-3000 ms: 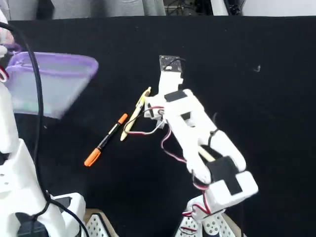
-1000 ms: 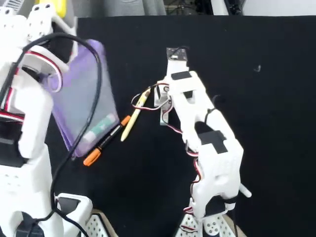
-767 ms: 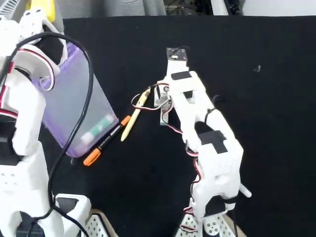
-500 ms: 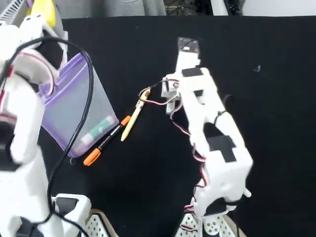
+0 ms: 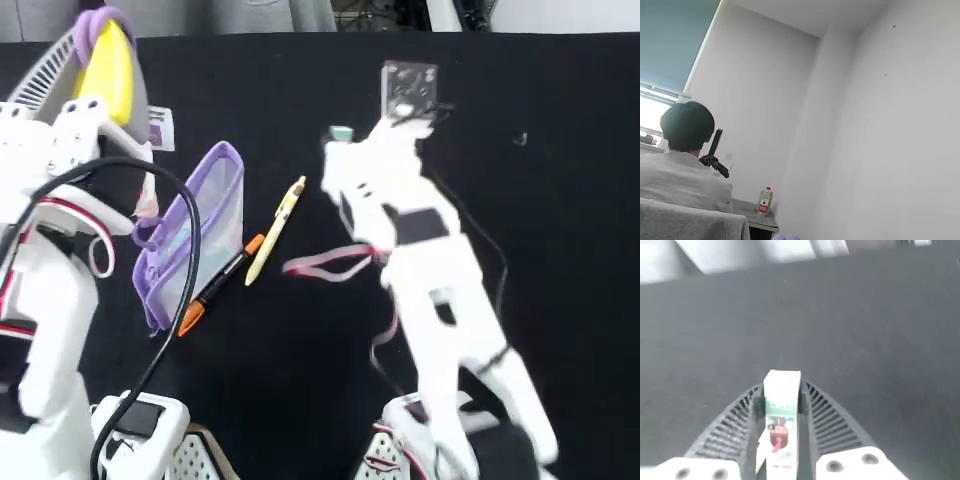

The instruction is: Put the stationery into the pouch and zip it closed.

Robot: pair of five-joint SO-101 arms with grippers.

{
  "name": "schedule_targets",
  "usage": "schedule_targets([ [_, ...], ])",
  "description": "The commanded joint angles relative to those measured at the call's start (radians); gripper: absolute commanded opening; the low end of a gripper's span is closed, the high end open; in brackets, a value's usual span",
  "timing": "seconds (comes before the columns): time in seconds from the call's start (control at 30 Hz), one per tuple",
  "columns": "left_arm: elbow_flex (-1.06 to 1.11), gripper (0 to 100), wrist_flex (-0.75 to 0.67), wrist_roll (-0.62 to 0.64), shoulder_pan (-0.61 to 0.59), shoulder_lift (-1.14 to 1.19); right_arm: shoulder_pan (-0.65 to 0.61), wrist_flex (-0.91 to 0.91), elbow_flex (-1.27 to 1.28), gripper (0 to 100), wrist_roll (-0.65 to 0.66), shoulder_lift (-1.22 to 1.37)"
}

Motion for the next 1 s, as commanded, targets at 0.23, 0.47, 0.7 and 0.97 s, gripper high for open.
schedule_targets([
  [0.23,0.361,3,-0.313,0.009,0.005,-0.158,-0.163,-0.192,0.122,1.1,0.133,-0.412],
  [0.47,0.509,3,-0.407,-0.026,0.008,-0.249,-0.239,-0.259,0.124,1.1,0.129,-0.545],
  [0.7,0.512,3,-0.433,-0.011,0.008,-0.256,-0.370,-0.296,0.216,1.1,0.135,-0.700],
  [0.97,0.526,3,-0.436,-0.009,0.012,-0.256,-0.434,-0.474,0.486,1.1,0.135,-0.917],
])
